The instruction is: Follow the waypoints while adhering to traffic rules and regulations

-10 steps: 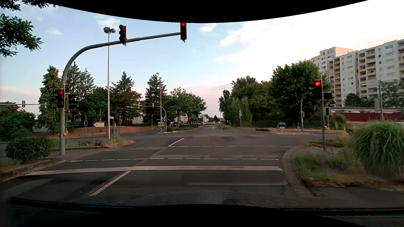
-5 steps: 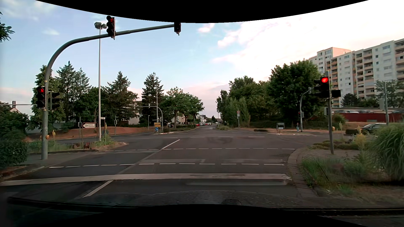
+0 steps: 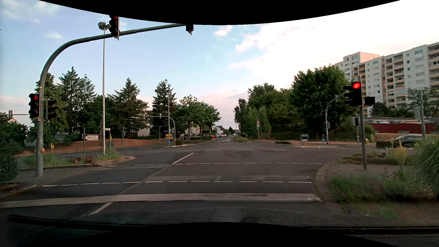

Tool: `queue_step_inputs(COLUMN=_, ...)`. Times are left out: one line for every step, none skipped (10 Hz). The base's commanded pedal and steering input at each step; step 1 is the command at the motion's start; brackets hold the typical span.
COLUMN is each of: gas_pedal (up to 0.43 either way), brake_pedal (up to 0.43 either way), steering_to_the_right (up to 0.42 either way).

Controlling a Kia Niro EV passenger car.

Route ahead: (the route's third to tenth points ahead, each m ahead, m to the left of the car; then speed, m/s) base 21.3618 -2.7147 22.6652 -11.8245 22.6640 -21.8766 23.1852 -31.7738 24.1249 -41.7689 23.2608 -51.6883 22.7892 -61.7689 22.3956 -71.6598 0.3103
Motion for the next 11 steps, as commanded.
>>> queue_step_inputs(gas_pedal=0.0, brake_pedal=0.189, steering_to_the_right=0.047)
queue_step_inputs(gas_pedal=0.0, brake_pedal=0.177, steering_to_the_right=0.047)
queue_step_inputs(gas_pedal=0.0, brake_pedal=0.177, steering_to_the_right=0.047)
queue_step_inputs(gas_pedal=0.0, brake_pedal=0.171, steering_to_the_right=0.047)
queue_step_inputs(gas_pedal=0.0, brake_pedal=0.171, steering_to_the_right=0.047)
queue_step_inputs(gas_pedal=0.0, brake_pedal=0.177, steering_to_the_right=0.047)
queue_step_inputs(gas_pedal=0.0, brake_pedal=0.183, steering_to_the_right=0.047)
queue_step_inputs(gas_pedal=0.0, brake_pedal=0.189, steering_to_the_right=0.046)
queue_step_inputs(gas_pedal=0.0, brake_pedal=0.189, steering_to_the_right=0.043)
queue_step_inputs(gas_pedal=0.0, brake_pedal=0.195, steering_to_the_right=0.042)
queue_step_inputs(gas_pedal=0.0, brake_pedal=0.207, steering_to_the_right=0.042)
